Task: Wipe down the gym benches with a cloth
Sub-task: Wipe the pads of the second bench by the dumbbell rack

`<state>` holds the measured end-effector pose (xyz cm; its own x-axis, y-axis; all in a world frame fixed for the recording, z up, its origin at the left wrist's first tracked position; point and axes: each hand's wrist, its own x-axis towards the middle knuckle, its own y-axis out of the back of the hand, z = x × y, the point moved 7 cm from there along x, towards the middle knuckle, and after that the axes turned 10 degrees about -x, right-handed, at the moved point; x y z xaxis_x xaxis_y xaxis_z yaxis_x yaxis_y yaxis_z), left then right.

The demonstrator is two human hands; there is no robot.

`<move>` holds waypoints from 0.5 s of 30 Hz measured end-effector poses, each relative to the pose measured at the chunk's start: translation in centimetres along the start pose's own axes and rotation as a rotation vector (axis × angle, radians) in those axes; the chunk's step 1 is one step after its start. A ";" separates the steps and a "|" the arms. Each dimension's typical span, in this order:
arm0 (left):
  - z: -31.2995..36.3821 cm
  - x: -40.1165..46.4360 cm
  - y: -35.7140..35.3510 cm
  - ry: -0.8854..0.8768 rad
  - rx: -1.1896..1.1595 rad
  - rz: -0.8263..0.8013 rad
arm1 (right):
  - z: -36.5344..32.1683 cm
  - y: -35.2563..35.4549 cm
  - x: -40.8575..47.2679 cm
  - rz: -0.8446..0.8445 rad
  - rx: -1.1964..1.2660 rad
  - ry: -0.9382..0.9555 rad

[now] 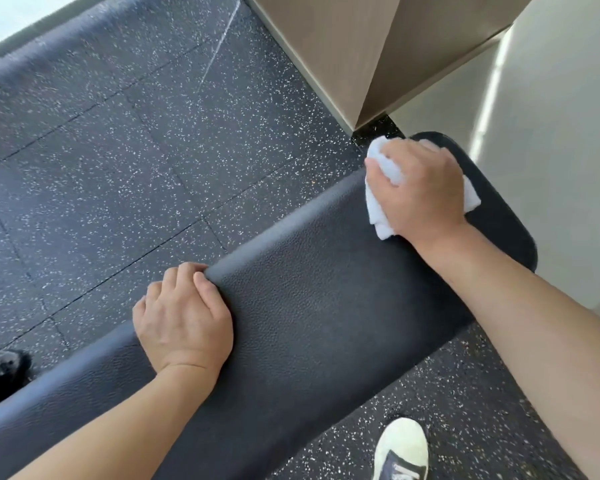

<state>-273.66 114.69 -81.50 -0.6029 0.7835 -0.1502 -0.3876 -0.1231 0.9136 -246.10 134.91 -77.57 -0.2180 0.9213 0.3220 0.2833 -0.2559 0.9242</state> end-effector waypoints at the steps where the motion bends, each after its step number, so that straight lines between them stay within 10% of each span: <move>1: -0.1 0.0 0.0 0.002 -0.002 0.000 | -0.4 0.0 -0.1 0.002 -0.018 -0.023; 15: -0.2 0.0 0.0 -0.006 0.037 -0.015 | -15.5 1.8 -13.7 -0.078 0.113 0.379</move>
<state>-273.78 114.57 -81.57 -0.5929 0.7888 -0.1620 -0.3708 -0.0888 0.9244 -257.02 117.28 -77.13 -0.5655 0.7583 0.3245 0.3488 -0.1367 0.9272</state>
